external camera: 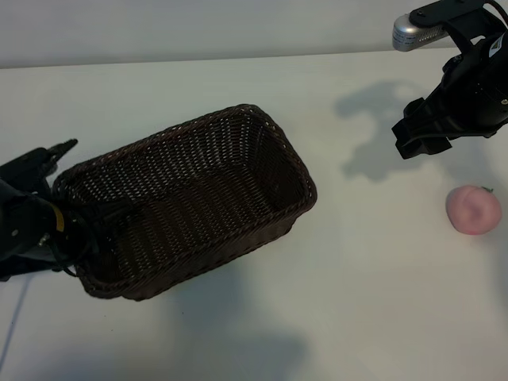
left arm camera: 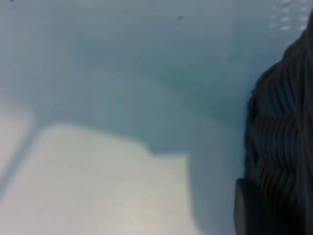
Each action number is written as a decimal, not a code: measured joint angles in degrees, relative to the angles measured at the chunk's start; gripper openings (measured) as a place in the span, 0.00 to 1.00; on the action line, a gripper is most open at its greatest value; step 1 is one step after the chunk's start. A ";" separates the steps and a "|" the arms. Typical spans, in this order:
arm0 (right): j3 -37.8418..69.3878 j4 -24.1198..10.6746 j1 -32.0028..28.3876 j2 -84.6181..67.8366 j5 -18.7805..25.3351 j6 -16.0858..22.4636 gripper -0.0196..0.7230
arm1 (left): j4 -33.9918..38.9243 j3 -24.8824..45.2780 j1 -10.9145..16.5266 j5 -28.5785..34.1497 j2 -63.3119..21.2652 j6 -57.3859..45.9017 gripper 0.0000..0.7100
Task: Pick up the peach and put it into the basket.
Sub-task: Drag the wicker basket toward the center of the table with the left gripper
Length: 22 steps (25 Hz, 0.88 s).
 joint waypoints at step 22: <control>0.00 0.19 0.00 0.00 0.05 0.00 0.83 | -15.58 0.10 0.00 -6.26 -7.10 15.56 0.22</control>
